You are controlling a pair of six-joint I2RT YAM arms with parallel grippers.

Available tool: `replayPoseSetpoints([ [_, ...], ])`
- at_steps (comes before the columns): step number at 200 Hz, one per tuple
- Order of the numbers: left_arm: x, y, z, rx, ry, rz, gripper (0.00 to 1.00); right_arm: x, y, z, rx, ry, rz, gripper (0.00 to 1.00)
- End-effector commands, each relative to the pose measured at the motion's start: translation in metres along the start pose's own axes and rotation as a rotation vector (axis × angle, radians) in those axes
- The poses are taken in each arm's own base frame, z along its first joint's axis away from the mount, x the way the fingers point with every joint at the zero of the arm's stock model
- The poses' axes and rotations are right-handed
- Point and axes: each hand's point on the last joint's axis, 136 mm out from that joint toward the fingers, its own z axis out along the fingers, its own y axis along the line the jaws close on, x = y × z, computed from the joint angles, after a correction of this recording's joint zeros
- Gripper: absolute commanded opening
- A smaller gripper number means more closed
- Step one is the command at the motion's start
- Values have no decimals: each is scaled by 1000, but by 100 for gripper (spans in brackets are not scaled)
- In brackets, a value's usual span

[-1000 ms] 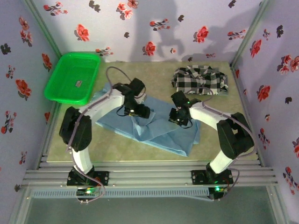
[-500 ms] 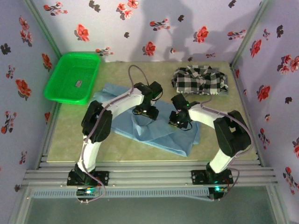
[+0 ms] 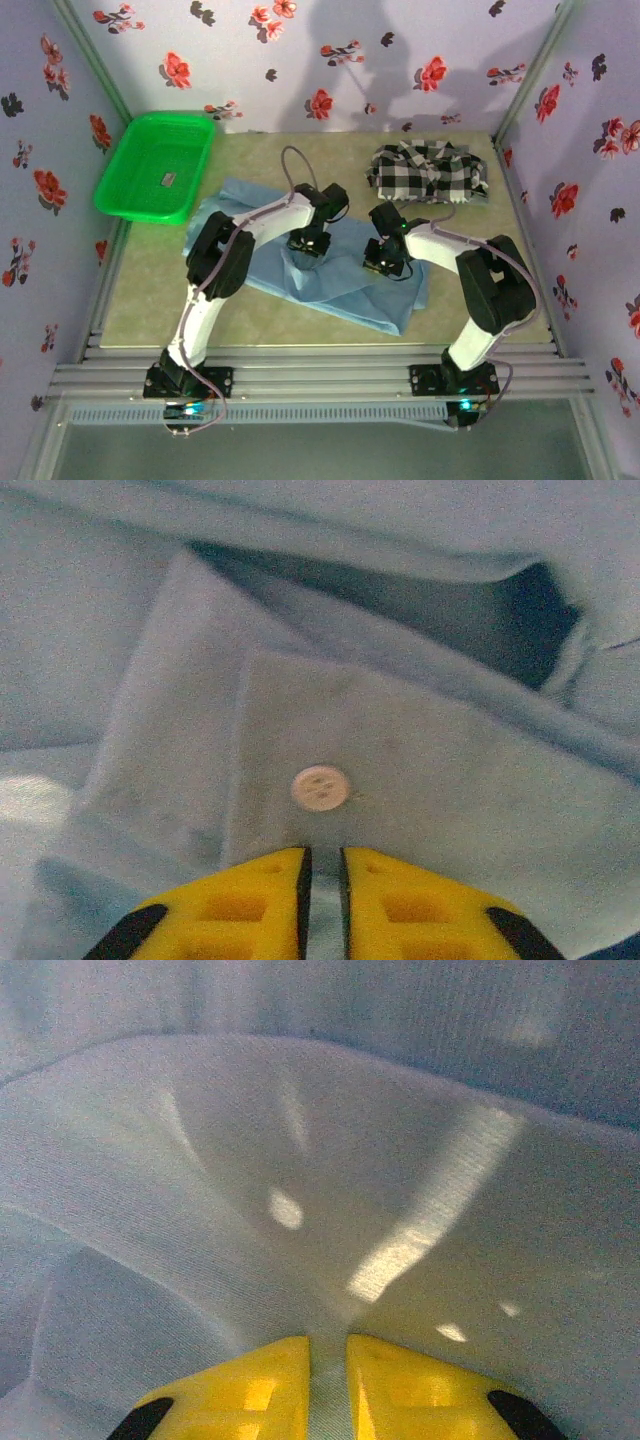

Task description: Fold and stack the long sleeve shirts

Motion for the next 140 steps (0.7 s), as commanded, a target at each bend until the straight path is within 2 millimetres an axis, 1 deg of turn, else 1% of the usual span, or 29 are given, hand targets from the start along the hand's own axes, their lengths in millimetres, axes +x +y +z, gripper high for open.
replayPoseSetpoints([
  [1,-11,32,-48,-20,-129,-118,5,1,-22,13,84,7,65,19],
  [13,-8,40,-59,-10,-159,-159,1,-1,-26,14,100,-6,85,20],
  [27,-2,47,-68,3,-184,-204,0,-4,-29,15,109,-17,107,20],
  [50,16,59,-74,13,-202,-284,0,-10,-30,16,117,-32,127,20],
  [52,19,61,-72,12,-196,-292,0,-10,-30,16,116,-33,128,20],
  [54,17,61,-73,24,-213,-305,0,-10,-30,16,114,-32,128,20],
  [61,20,60,-70,57,-212,-330,0,-12,-28,18,105,-32,130,20],
  [64,21,60,-69,73,-209,-341,2,-12,-27,18,103,-30,130,20],
  [76,23,61,-61,113,-182,-369,21,-12,-26,20,107,-23,125,20],
  [82,23,61,-58,121,-174,-366,28,-12,-26,21,108,-21,122,20],
  [91,19,60,-56,126,-169,-351,42,-12,-27,22,107,-18,120,20],
  [98,15,58,-53,150,-161,-343,50,-12,-26,22,106,-17,117,20],
  [108,9,55,-48,175,-146,-335,54,-11,-28,23,110,-13,113,20],
  [140,-11,60,-30,166,-122,-322,57,-9,-29,23,112,-2,97,20],
])
